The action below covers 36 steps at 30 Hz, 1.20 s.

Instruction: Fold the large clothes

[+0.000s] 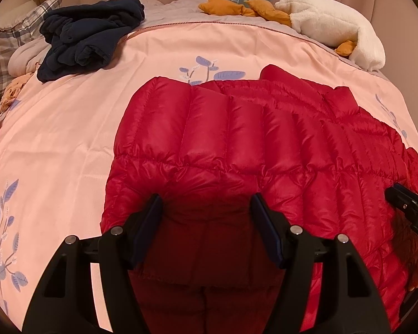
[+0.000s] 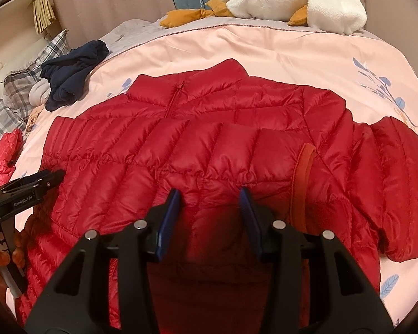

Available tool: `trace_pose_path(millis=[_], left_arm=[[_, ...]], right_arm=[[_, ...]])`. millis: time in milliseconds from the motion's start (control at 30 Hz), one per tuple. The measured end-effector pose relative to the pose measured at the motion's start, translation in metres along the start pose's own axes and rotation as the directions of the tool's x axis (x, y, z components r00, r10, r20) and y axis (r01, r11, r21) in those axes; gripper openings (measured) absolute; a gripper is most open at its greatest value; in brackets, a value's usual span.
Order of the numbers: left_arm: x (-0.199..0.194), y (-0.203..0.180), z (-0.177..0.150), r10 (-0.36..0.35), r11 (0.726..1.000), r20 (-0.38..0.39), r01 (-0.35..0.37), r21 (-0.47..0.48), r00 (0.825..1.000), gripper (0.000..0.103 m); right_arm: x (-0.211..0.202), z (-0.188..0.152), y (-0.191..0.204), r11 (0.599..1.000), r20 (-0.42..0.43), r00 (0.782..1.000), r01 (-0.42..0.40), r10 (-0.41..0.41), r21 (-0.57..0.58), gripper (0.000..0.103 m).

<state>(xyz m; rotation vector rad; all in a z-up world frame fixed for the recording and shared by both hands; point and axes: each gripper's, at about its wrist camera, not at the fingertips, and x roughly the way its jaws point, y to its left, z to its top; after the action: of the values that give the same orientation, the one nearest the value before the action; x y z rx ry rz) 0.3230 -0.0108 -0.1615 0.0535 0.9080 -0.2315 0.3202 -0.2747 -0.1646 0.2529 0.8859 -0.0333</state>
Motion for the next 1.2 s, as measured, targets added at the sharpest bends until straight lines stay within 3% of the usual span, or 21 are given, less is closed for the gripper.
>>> trace_pose_path(millis=[667,833,1067,1200], left_arm=[[-0.012,0.007,-0.019,0.020,1.000,-0.003,-0.020,-0.011,1.000,0.068],[-0.022,0.011,-0.030,0.021,0.998,-0.005,-0.022,-0.061,1.000,0.073],[-0.053,0.029,-0.051,0.032,0.990,0.008,-0.031,-0.135,0.999,0.074],[-0.081,0.047,-0.076,-0.021,0.982,0.023,0.025,-0.189,1.000,0.078]], right_arm=[[-0.013,-0.011,-0.011,0.999,-0.002,1.000,0.014,-0.014,0.046,0.046],[-0.017,-0.013,-0.012,0.998,-0.002,1.000,-0.011,0.011,0.063,0.058],[-0.047,-0.012,-0.020,0.996,0.041,0.999,0.024,-0.028,0.085,0.073],[-0.077,-0.022,-0.041,0.991,0.086,0.995,0.041,-0.052,0.129,0.080]])
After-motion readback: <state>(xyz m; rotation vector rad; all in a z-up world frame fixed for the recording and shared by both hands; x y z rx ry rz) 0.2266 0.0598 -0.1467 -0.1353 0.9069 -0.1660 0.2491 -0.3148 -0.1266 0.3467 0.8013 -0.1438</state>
